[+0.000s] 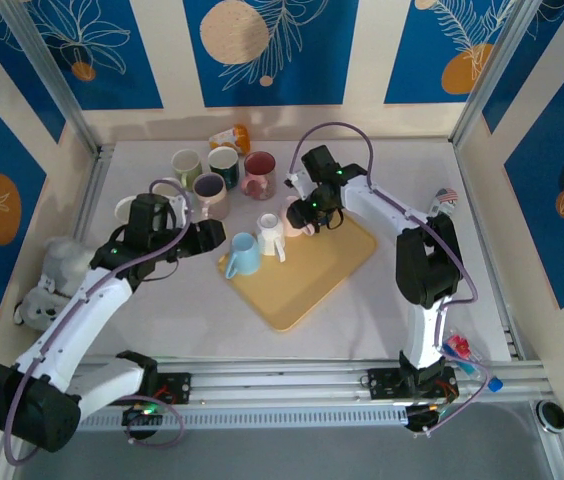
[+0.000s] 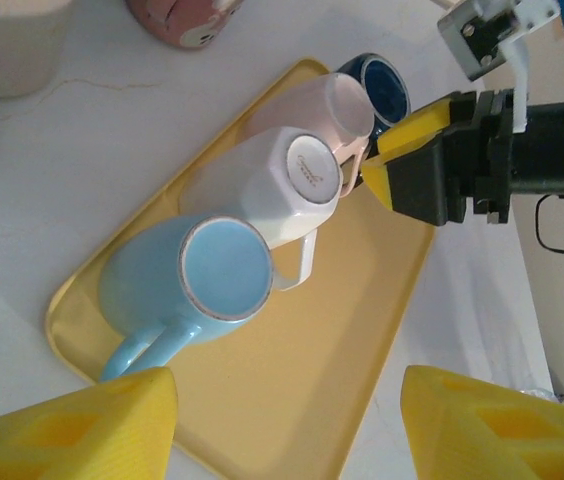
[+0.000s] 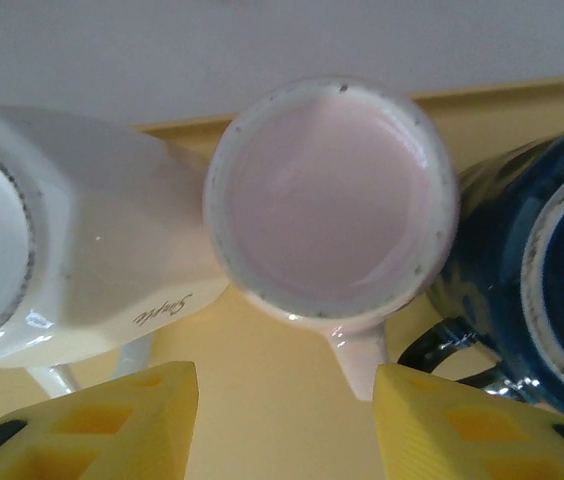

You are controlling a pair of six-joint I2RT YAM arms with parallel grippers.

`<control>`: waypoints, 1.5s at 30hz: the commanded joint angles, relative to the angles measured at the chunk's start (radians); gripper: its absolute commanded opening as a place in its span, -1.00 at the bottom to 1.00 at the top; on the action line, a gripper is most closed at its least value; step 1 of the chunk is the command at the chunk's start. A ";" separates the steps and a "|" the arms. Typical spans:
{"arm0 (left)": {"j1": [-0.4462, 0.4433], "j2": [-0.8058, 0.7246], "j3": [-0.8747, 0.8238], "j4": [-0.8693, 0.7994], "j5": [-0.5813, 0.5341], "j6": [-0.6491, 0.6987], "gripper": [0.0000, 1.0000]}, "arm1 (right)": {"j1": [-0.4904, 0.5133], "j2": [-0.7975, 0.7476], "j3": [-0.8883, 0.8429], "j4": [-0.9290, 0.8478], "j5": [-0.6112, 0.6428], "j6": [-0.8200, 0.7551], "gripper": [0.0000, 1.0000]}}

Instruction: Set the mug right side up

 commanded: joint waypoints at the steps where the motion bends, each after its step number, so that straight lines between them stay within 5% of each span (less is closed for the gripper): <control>1: -0.026 0.002 -0.002 0.021 -0.013 -0.019 0.21 | -0.016 -0.026 -0.025 0.043 0.004 -0.056 0.03; 25: -0.079 0.044 0.024 0.073 -0.038 -0.022 0.24 | -0.024 0.029 -0.064 0.077 -0.072 -0.123 -0.01; 37: -0.082 0.061 0.024 0.091 -0.020 -0.008 0.24 | -0.004 0.008 -0.137 0.138 -0.084 -0.083 -0.20; 45: -0.091 0.077 0.014 0.115 -0.021 -0.019 0.24 | 0.017 0.024 -0.155 0.184 0.033 0.016 -0.19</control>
